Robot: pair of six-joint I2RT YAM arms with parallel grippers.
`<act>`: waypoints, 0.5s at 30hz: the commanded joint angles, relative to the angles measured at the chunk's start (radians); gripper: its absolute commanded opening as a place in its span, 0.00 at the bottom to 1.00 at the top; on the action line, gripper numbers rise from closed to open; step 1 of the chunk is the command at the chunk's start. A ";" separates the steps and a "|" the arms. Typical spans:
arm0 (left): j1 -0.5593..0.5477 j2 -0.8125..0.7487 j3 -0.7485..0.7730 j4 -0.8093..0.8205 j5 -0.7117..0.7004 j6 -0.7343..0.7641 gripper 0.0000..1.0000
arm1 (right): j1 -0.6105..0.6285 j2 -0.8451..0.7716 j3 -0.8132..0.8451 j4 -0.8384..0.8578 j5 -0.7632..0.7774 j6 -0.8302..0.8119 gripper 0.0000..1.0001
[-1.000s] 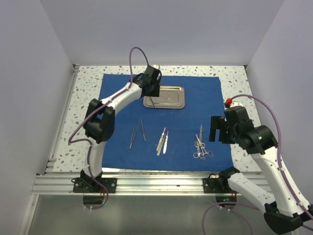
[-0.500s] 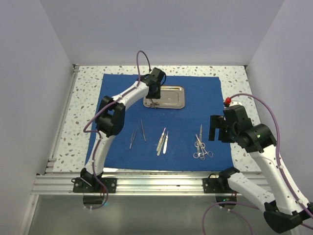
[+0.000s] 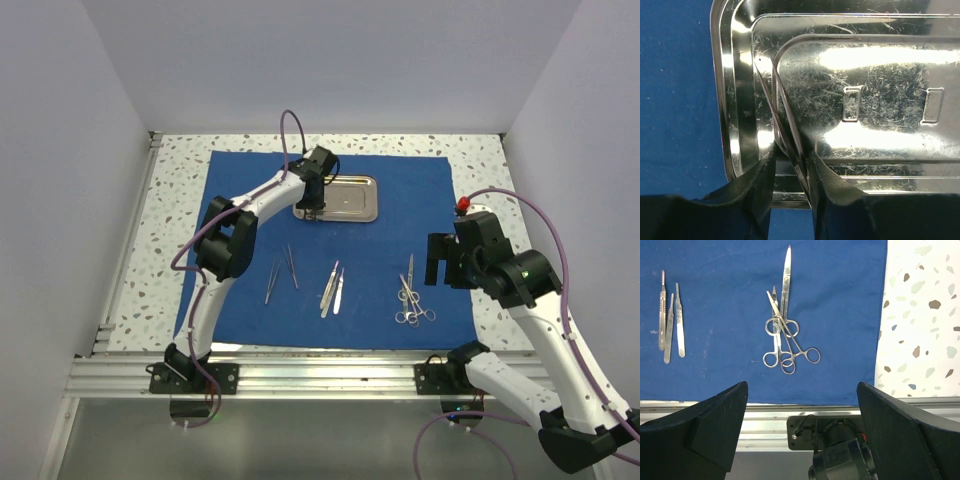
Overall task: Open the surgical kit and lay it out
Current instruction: Pick up the medical item from the container.
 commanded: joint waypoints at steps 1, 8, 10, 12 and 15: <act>-0.004 -0.059 -0.029 0.006 -0.003 -0.027 0.35 | 0.004 0.001 0.009 0.022 -0.007 -0.021 0.94; -0.005 -0.054 -0.032 0.013 0.033 -0.031 0.00 | 0.005 -0.001 0.009 0.022 -0.007 -0.021 0.94; -0.005 -0.077 -0.026 0.021 0.037 -0.025 0.00 | 0.004 -0.002 0.008 0.023 -0.007 -0.021 0.94; -0.004 -0.097 -0.010 0.024 0.030 -0.010 0.00 | 0.005 0.001 0.008 0.022 -0.010 -0.021 0.94; -0.004 -0.143 0.008 0.004 0.012 0.010 0.00 | 0.005 0.002 0.006 0.022 -0.011 -0.020 0.94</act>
